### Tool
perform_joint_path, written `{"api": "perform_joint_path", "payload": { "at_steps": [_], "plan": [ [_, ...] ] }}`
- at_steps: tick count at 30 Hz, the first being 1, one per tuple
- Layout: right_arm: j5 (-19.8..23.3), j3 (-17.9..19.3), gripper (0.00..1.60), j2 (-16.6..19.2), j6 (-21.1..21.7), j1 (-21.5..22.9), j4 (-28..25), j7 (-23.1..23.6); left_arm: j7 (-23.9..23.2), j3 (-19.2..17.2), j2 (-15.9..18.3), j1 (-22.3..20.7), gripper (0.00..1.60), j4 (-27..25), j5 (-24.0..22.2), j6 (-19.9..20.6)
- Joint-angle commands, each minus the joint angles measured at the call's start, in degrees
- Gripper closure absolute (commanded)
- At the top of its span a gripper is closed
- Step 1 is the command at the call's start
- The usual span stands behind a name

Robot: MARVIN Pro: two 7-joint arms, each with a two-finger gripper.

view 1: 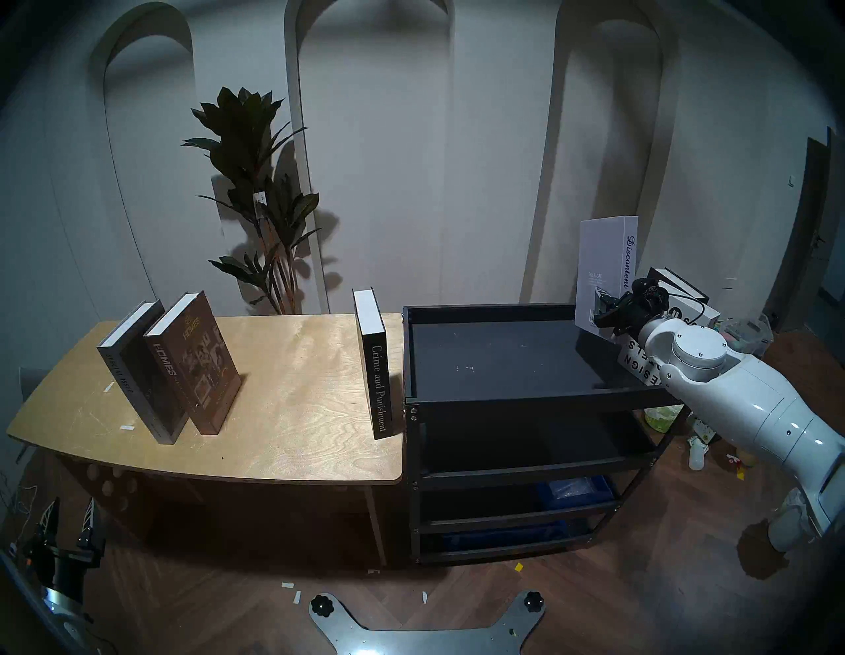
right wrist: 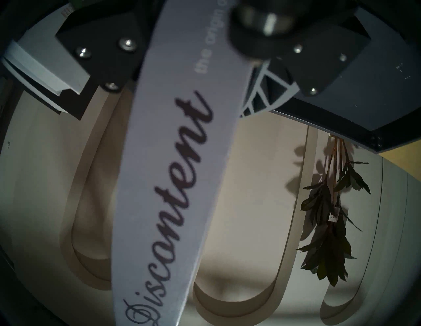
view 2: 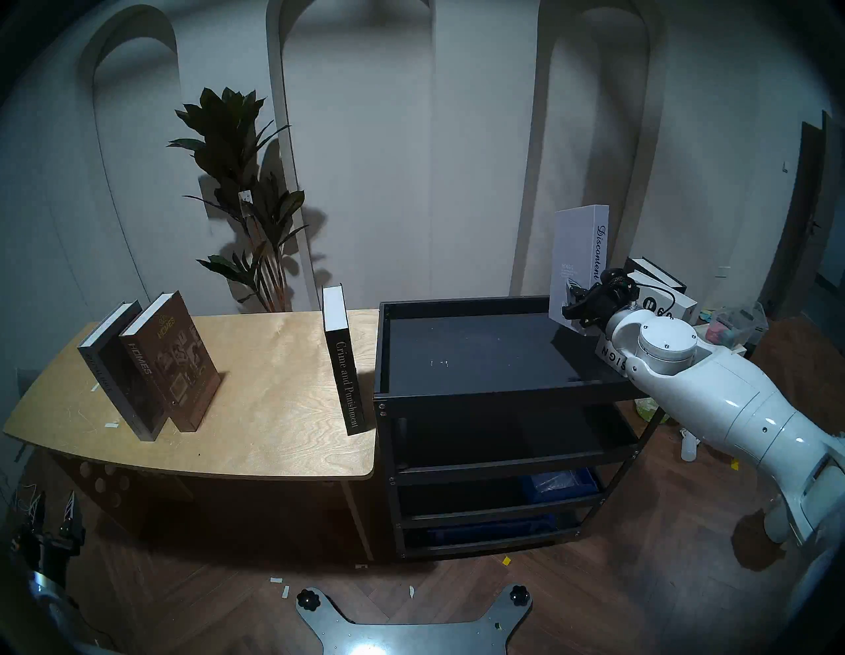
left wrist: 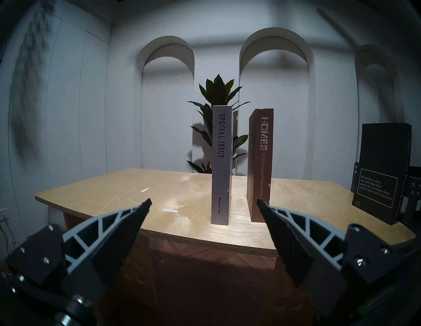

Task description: Move the books from the display table onto the shelf, standing them upright with spines facing out and tallest at one end

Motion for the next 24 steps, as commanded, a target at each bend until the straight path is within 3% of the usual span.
{"api": "perform_joint_path", "payload": {
  "at_steps": [1,16,24],
  "plan": [
    [-1.3,0.1,1.60,-0.4,-4.2,0.2,3.7,2.7,-0.6,-0.1,0.3,-0.9,0.00,-0.2,0.1,-2.1],
    [6.4,0.0,1.60,6.6,-11.0,-12.5,2.3,1.6,-1.7,-1.2,-2.1,0.4,0.00,-3.4,-0.2,-2.5],
    [7.5,-0.7,1.60,7.0,-13.5,-14.3,6.0,2.1,-2.8,-0.4,-4.2,1.2,0.00,-5.2,0.2,-3.0]
  ]
}}
